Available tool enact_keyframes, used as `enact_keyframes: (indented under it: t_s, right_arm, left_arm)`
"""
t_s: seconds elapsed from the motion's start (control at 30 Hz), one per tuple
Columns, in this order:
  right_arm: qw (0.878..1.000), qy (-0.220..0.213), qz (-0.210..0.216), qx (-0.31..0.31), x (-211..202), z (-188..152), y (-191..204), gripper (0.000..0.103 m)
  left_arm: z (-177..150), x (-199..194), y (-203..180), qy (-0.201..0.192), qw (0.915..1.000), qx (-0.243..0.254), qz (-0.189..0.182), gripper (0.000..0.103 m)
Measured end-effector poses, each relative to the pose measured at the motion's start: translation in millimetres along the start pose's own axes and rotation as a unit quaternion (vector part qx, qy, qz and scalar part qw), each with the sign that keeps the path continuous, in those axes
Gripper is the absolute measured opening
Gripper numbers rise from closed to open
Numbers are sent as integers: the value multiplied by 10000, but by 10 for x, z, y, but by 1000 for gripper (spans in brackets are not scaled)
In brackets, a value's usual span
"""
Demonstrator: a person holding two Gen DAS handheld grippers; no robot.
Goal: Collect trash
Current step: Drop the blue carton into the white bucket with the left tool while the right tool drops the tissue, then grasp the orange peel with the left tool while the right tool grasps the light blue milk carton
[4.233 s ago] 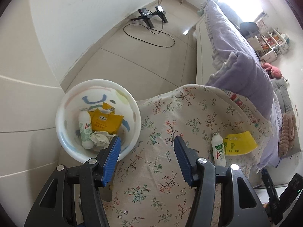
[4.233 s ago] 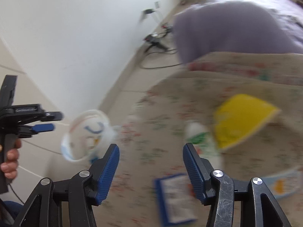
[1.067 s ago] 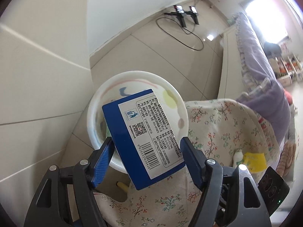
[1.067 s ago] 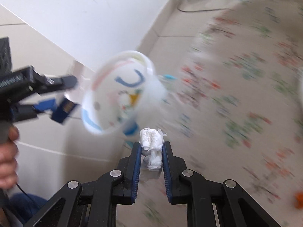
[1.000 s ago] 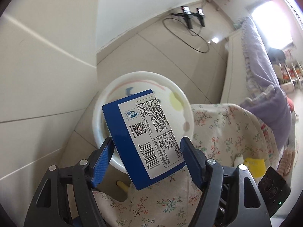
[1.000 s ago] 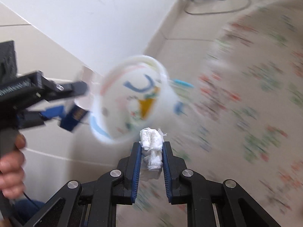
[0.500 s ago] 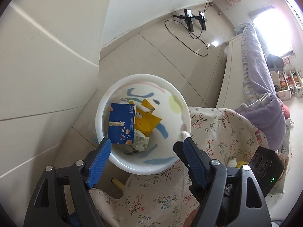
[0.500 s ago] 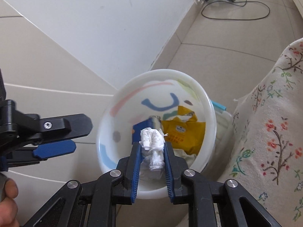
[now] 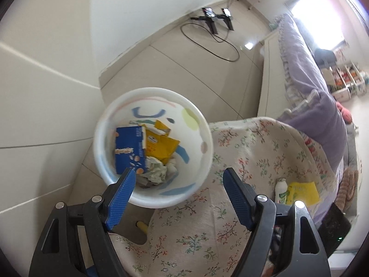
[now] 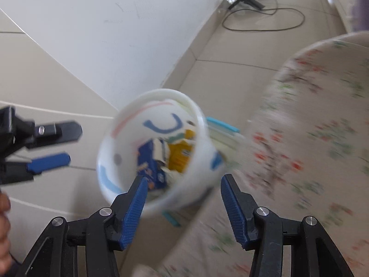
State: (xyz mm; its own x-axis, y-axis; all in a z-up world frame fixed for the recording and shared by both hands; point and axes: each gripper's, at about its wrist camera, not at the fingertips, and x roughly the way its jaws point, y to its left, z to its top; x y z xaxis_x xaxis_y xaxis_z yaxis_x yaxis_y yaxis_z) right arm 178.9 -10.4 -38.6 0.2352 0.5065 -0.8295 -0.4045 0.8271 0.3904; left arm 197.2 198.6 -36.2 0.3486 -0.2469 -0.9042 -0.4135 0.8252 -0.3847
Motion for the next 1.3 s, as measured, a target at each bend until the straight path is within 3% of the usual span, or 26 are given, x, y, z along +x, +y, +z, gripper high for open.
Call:
enact_keyframes:
  t_s: [0.23,0.4,0.53,0.73,0.87,0.97,1.0,1.1,1.13,1.17,1.3]
  right_arm:
    - [9972,-259,-603,360,-972,-197,-669,62]
    - [9897,-515,-1094,763,-1520,-331,-1195,68]
    - [9764,-733,-1165,1664,-1778,-552,-1782,68]
    - [9530,-700,-1125,2723,-1968,-815,-2367,68]
    - [9455,-650,-1298,2916,-2062,-905,-2543,68]
    - [9392,-577,-1307,3122,-2076,-978,-2669,73]
    - [9367,-536,-1322,3199,-2043,-1017,-2699,74]
    - [9267,-401,-1389,3468,-2006,-1123,-2795,74]
    - [9230,-354,-1352,3586,-2005,-1166,-2839,74]
    - [9188,-318,-1335,3700,-1996,-1202,-2885,74]
    - [9048,-178,-1463,3995,-1923,-1312,-2971,76]
  left_arm:
    - [-278,103,-695,33,9967,804,-113,80]
    - [-694,289,-1360,70,9841,1773,68,80]
    - [-1129,503,-1898,184,9665,2558,36,80]
    - [-1778,777,-2543,341,9298,3666,-19,80]
    - [-2086,1020,-2787,397,9044,4243,207,80]
    - [-2215,1249,-2879,324,8835,4624,674,79]
    - [-2221,1293,-2867,313,8817,4648,747,75]
    - [-2215,1313,-2842,444,8858,4581,589,40]
    - [-2212,1298,-2842,553,8860,4575,526,23]
    - [-2201,1265,-2837,625,8884,4528,421,18]
    - [-2203,1118,-2774,792,8988,4310,-106,16]
